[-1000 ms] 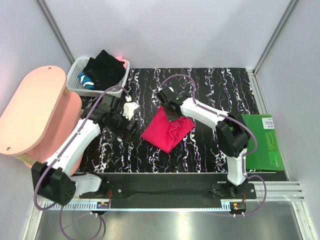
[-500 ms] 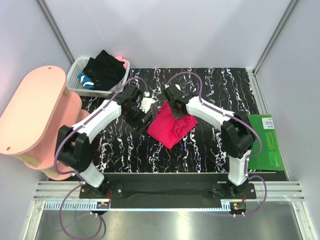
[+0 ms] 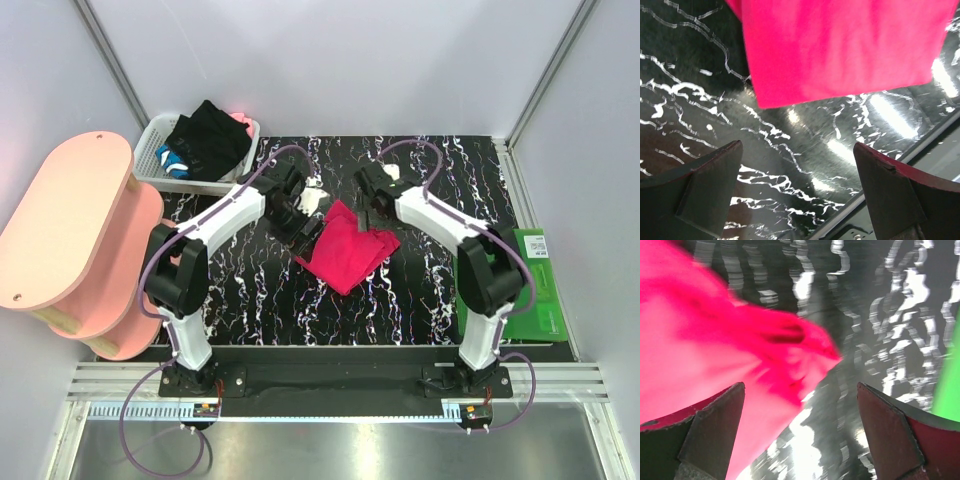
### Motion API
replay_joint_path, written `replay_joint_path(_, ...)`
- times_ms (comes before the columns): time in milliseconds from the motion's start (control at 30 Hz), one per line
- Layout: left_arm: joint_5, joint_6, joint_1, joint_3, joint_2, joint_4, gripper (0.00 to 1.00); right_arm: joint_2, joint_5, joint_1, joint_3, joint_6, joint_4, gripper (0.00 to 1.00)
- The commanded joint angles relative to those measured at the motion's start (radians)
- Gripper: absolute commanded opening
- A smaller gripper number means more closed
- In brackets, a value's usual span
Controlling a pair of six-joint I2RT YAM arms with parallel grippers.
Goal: Fold and stack the t-shirts
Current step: Fold the long partially folded tshirt into a neat square, then smooth out wrinkles on the folded tshirt
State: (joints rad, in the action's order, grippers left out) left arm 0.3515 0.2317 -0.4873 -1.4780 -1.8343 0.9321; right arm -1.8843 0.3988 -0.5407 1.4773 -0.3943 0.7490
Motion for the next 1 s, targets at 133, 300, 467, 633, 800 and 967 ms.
replay_joint_path(133, 0.073, -0.035, 0.007, -0.090, -0.017, -0.019, 0.99, 0.220, -0.513, 0.034, 0.003, -0.161, -0.083, 1.00)
replay_joint_path(300, 0.110, -0.078, 0.025, -0.120, -0.039, -0.026, 0.99, 0.170, -0.780, 0.076, -0.052, -0.296, -0.203, 0.99)
replay_joint_path(467, 0.162, -0.092, 0.111, -0.091, 0.036, -0.035, 0.99, 0.054, -0.850, 0.133, -0.136, -0.337, -0.293, 0.99)
replay_joint_path(633, 0.210, -0.080, 0.259, -0.033, 0.183, -0.032, 0.99, -0.096, -0.929, 0.206, -0.198, -0.337, -0.359, 0.98)
replay_joint_path(800, 0.153, -0.049, 0.282, 0.041, 0.300, -0.029, 0.99, -0.164, -0.957, 0.240, -0.253, -0.319, -0.399, 0.98)
replay_joint_path(967, 0.158, -0.060, 0.276, 0.042, 0.333, -0.024, 0.99, -0.072, -0.989, 0.237, -0.321, -0.347, -0.407, 0.98)
